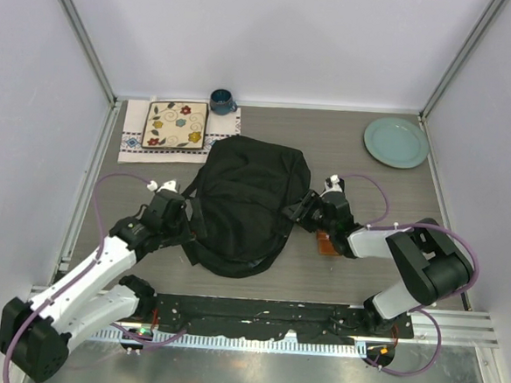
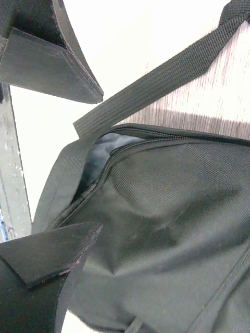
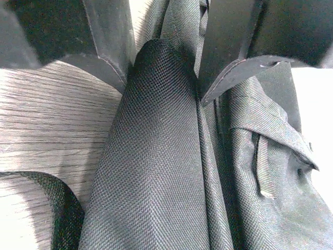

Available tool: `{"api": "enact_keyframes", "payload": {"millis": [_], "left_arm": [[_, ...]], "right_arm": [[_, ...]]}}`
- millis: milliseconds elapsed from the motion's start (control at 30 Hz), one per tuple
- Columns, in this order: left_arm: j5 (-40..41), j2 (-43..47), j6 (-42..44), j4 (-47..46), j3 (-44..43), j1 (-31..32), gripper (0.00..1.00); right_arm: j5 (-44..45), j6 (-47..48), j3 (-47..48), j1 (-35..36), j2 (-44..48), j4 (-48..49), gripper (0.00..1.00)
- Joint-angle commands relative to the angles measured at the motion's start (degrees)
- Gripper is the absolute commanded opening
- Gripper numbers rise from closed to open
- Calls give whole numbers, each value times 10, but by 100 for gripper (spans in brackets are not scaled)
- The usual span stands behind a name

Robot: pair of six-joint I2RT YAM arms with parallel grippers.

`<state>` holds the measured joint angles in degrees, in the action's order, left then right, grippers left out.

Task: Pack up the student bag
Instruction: Adjust the student bag at the center of the board.

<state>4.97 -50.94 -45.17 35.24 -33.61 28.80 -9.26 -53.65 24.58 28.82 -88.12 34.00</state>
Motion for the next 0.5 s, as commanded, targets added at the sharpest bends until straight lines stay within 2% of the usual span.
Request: {"api": "enact_keyframes", "payload": {"millis": [0,100,267,400,467], "left_arm": [[4,69,-35,42,-24,0,100],[-19,80,-37,28,-50,0,100],[-152,17,-42,-64,-69,17,100],[-140,-68,-29,-83,-89,95,99],[-142,-101,-26,-93,-94,114,97]], "right_arm": [[12,21,22,5,11,-21,55],[13,24,21,4,16,-27,57],[3,27,24,4,18,-33,57],[1,27,26,4,21,-38,57],[-1,27,27,4,22,-39,57]]}}
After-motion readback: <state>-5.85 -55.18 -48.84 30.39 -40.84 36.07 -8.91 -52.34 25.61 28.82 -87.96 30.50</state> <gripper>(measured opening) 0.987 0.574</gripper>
